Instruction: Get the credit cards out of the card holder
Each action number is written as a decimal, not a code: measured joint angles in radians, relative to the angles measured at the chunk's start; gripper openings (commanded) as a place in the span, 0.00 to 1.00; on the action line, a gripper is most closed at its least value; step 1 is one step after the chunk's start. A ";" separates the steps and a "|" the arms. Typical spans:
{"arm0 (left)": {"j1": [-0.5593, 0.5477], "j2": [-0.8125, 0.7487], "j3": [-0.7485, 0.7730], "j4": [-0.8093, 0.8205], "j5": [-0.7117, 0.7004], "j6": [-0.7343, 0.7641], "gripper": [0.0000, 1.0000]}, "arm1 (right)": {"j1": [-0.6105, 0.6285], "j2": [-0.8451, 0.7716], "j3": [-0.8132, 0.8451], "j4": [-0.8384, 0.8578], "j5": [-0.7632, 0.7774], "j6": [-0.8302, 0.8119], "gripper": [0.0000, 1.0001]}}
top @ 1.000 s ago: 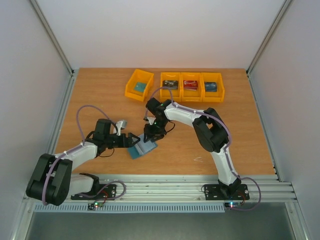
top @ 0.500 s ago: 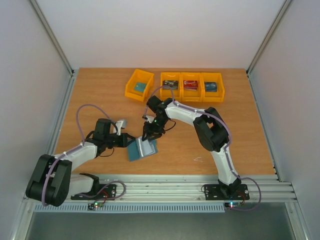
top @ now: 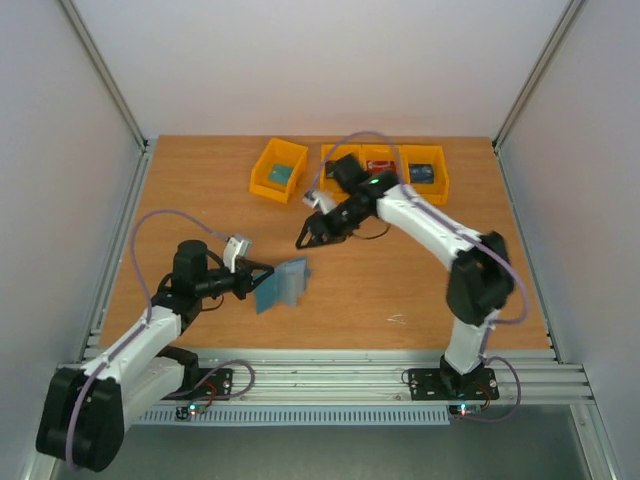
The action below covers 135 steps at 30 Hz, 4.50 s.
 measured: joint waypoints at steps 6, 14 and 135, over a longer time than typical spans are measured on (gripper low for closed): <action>0.014 -0.136 0.137 -0.004 0.071 0.071 0.00 | -0.151 -0.292 0.018 -0.004 -0.059 -0.135 0.55; 0.037 -0.269 0.316 0.023 0.144 0.034 0.00 | -0.134 -0.405 0.026 0.004 -0.050 -0.253 0.57; 0.092 -0.294 0.264 -0.111 -0.191 -0.047 0.99 | 0.420 -0.039 0.498 -0.089 0.980 -0.078 0.01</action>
